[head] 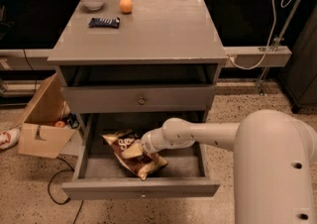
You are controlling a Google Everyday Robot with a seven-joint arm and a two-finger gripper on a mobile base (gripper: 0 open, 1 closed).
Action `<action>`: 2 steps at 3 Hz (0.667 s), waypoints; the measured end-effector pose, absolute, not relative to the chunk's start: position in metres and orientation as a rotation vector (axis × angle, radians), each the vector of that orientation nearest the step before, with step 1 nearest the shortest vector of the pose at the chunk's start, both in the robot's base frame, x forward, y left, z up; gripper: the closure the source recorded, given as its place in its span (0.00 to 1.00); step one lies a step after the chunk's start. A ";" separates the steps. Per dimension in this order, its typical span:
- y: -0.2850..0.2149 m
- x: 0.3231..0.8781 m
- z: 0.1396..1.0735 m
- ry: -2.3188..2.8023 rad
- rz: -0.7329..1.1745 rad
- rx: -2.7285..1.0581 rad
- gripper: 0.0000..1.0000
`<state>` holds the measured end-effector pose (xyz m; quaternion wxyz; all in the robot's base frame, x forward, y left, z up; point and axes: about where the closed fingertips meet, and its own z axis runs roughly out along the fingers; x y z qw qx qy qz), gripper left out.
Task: Pick brown chip bag from middle drawer and place on counter
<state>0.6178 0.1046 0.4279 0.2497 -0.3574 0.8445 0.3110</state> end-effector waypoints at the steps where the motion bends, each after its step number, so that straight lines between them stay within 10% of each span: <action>1: 0.097 0.619 0.434 2.240 0.897 -0.972 0.56; 2: 0.086 0.617 0.446 2.183 0.924 -0.979 0.80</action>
Offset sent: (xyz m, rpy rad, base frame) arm 0.0000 -0.0362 0.0347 0.1427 -0.0948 0.0416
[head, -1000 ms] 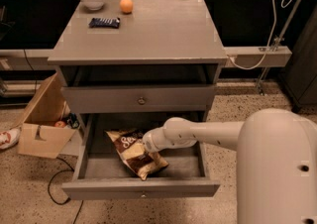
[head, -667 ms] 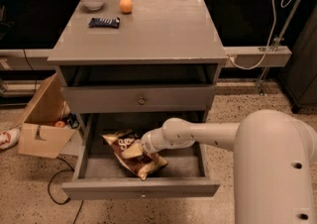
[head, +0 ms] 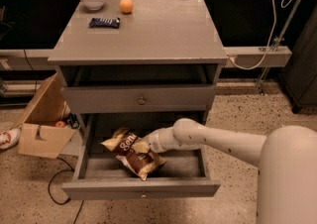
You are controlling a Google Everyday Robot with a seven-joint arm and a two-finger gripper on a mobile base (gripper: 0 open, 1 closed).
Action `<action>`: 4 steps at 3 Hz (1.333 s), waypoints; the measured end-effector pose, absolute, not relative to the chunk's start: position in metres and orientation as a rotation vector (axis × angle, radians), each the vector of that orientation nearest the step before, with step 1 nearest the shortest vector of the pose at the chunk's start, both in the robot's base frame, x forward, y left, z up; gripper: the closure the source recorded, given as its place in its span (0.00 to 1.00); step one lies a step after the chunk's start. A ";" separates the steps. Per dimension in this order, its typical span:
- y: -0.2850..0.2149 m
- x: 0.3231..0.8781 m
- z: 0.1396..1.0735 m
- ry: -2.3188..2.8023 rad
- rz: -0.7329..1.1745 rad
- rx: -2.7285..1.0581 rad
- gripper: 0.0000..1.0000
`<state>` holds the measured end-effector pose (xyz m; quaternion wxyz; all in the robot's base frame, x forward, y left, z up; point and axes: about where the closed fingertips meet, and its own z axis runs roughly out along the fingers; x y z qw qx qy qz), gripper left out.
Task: Pick brown chip bag from middle drawer and place on counter
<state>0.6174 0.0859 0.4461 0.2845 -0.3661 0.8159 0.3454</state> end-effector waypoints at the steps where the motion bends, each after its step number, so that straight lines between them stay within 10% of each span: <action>1: 0.063 0.600 0.484 2.055 0.953 -1.052 1.00; 4: -0.127 0.548 0.662 1.646 0.852 -1.141 1.00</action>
Offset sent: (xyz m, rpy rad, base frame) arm -0.0649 -0.1508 0.1451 0.2731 -0.3587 0.1579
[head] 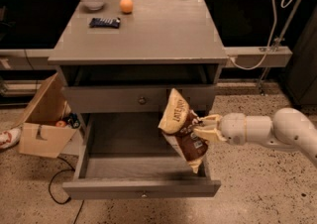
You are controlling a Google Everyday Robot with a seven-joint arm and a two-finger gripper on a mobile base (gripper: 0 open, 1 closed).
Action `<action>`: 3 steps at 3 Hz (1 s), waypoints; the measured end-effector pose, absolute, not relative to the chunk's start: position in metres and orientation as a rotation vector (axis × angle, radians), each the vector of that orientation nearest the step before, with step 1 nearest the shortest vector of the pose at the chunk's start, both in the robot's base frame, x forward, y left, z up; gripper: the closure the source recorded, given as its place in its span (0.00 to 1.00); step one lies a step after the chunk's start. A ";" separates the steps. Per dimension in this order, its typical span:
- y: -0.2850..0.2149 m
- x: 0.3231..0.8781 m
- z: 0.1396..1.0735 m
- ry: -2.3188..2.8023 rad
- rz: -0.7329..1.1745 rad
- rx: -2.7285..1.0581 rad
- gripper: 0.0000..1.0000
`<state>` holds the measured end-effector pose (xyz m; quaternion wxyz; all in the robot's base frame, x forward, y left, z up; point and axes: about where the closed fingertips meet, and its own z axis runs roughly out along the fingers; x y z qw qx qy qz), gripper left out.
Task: Pick brown chip bag from middle drawer and place on counter
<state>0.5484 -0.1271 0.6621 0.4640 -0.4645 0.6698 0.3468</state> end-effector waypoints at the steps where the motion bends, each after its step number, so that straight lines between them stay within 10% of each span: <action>1: -0.127 0.548 0.662 1.646 0.852 -1.141 1.00; 3: -0.118 0.586 0.775 1.479 0.664 -1.157 1.00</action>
Offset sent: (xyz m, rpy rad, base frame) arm 0.0201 -0.0034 0.0579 -0.0013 -0.0961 -0.0406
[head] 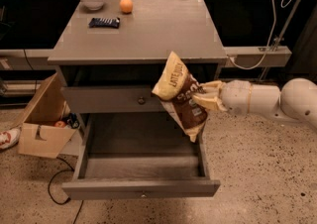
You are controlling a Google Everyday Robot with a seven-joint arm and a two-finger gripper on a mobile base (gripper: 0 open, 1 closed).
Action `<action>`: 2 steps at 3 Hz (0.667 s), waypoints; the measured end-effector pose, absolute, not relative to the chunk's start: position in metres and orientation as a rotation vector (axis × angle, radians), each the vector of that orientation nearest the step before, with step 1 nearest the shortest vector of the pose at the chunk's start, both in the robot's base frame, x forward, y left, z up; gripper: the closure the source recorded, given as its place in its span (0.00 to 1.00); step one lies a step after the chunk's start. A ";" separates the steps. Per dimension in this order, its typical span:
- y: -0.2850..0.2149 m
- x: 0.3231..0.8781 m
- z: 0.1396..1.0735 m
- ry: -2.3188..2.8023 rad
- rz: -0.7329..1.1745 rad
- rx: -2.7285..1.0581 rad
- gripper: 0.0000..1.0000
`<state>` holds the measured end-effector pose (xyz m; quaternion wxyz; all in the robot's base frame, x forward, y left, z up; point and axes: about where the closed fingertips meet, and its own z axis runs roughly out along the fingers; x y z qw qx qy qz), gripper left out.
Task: Pick brown chip bag from middle drawer and place on counter
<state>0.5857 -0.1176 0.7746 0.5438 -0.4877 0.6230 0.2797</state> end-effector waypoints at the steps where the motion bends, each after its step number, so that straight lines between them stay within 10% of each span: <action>1: -0.098 0.613 0.855 1.329 0.557 -1.154 1.00; 2: -0.074 0.669 0.933 1.272 0.433 -1.158 1.00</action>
Offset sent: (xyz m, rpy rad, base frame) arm 0.1274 0.0640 0.2112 -0.0208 -0.3414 -0.0765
